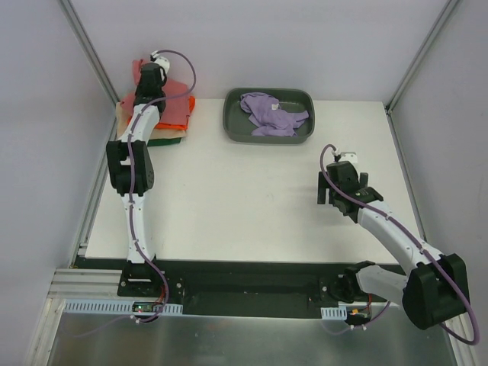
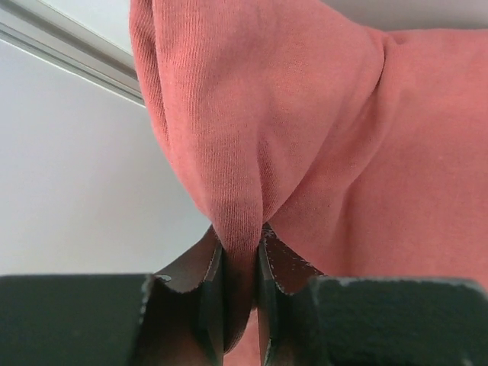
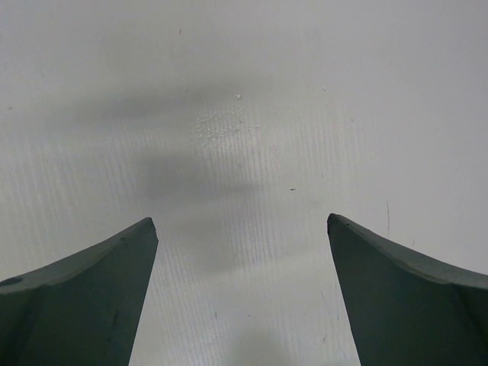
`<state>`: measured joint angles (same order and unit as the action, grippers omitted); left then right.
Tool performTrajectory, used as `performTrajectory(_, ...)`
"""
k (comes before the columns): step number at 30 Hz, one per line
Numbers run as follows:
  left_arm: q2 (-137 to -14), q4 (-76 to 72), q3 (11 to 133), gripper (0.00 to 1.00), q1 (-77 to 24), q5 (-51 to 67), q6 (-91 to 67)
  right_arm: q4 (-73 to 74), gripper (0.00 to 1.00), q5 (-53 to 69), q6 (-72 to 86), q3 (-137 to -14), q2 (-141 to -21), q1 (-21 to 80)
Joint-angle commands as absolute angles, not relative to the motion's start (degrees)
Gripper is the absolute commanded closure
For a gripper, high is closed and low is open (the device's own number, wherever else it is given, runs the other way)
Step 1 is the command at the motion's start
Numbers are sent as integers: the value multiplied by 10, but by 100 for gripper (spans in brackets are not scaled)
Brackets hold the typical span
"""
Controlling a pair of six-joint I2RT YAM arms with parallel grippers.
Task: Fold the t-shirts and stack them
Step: Put the neatly folded tshirt into the corner of the board with the left arm
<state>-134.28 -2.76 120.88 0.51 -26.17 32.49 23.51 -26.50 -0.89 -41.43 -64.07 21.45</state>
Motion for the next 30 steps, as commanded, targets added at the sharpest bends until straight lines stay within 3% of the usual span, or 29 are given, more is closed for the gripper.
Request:
performTrajectory(1,-1334,-74,1205,81,26,-251,315,244,4,-286,-1,-424,-640,210)
performTrajectory(2,-1332,-76,1202,66,29,-250,314,245,4,-285,-2,-425,-642,210)
performTrajectory(4,-1320,-79,1191,16,33,-250,314,248,4,-282,-1,-426,-643,210)
performTrajectory(5,-1312,-83,1184,4,33,-251,315,249,4,-280,-1,-428,-643,209)
performTrajectory(6,-1304,-83,1177,1,33,-251,311,252,4,-280,-1,-429,-642,211)
performTrajectory(12,-1220,-63,1139,1,32,-256,232,264,4,-284,-1,-423,-598,209)
performTrajectory(19,-1059,36,1060,1,15,-137,50,266,4,-258,21,-399,-507,210)
performTrajectory(25,-886,32,898,1,-15,-4,-155,269,4,-261,37,-382,-454,207)
performTrajectory(30,-703,16,681,1,-133,-97,-190,263,4,-217,34,-365,-426,207)
